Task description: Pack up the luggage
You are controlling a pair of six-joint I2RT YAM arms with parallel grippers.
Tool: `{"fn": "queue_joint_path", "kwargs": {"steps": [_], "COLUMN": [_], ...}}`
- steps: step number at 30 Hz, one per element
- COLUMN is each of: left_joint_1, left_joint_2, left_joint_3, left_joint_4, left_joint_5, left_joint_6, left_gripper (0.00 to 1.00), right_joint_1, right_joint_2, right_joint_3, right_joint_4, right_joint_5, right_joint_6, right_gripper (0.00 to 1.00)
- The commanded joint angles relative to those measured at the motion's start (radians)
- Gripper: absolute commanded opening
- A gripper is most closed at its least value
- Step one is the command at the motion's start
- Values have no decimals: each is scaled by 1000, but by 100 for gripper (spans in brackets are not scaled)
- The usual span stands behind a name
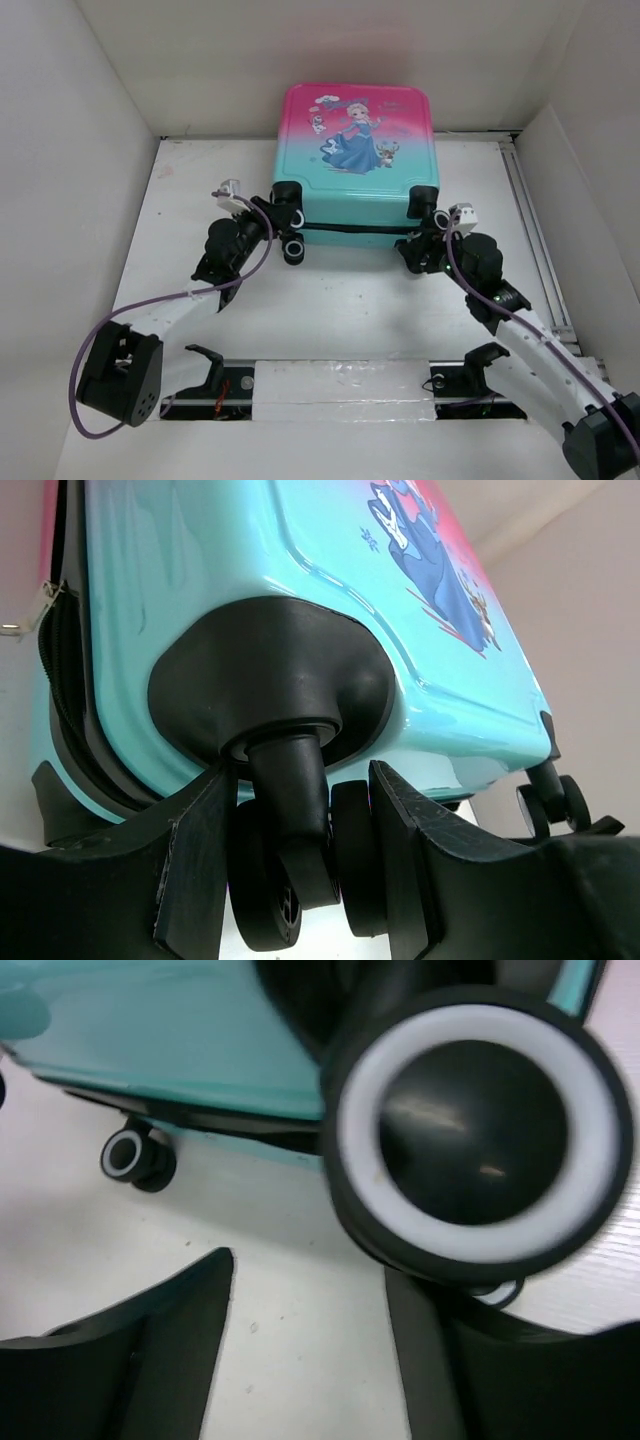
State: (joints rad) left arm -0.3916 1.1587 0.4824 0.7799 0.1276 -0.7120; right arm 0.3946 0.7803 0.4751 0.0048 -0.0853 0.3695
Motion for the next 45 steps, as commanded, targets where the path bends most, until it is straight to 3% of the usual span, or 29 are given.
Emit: {"fn": "queue_joint_path", "kwargs": {"steps": [1,2,3,6,8,10,14,19,21,26,29,34,38,42,45], "left_joint_1": [-33,-33,-33,-33,-33,-33,-33,-33,-33,-33,-33,-33,-33,-96,-164], "left_joint_2": [-74,-86,-97,-111,-111,-111,-111,-100,-88,-79,-79,-79,-79,-45,-21], "left_joint_3": [-57,-57,-57,-33,-10,-10,-10,-10,-10,-10,-10,-10,-10,60,105], "left_joint_4": [-65,-74,-74,-74,-74,-74,-74,-65,-54,-44,-44,-44,-8,21,21], "left_joint_5": [165,165,165,156,167,167,198,207,216,216,216,216,216,187,152], "left_joint_6": [17,17,17,8,8,-1,-1,-1,-10,-10,-10,-20,-47,-67,-67], "left_gripper": [0,0,0,0,0,0,0,0,0,0,0,0,0,0,0], "right_joint_1": [-34,-34,-34,-34,-34,-43,-43,-43,-30,-8,45,79,128,400,536], "right_joint_2": [-50,-76,-87,-98,-83,-24,146,356,427,507,537,560,570,638,724], "right_joint_3": [4,-28,-61,-147,-200,-226,-288,-274,-274,-265,-256,-256,-245,-245,-225], "right_joint_4": [41,59,102,159,327,528,874,1086,1162,1241,1251,1285,1290,1337,1360], "right_joint_5": [19,33,50,136,139,127,127,30,51,134,218,329,329,502,634], "right_joint_6": [28,49,81,111,102,101,51,22,13,13,0,-11,-11,-11,-30], "right_gripper": [67,60,58,57,59,63,62,60,54,27,26,0,0,0,0]}}
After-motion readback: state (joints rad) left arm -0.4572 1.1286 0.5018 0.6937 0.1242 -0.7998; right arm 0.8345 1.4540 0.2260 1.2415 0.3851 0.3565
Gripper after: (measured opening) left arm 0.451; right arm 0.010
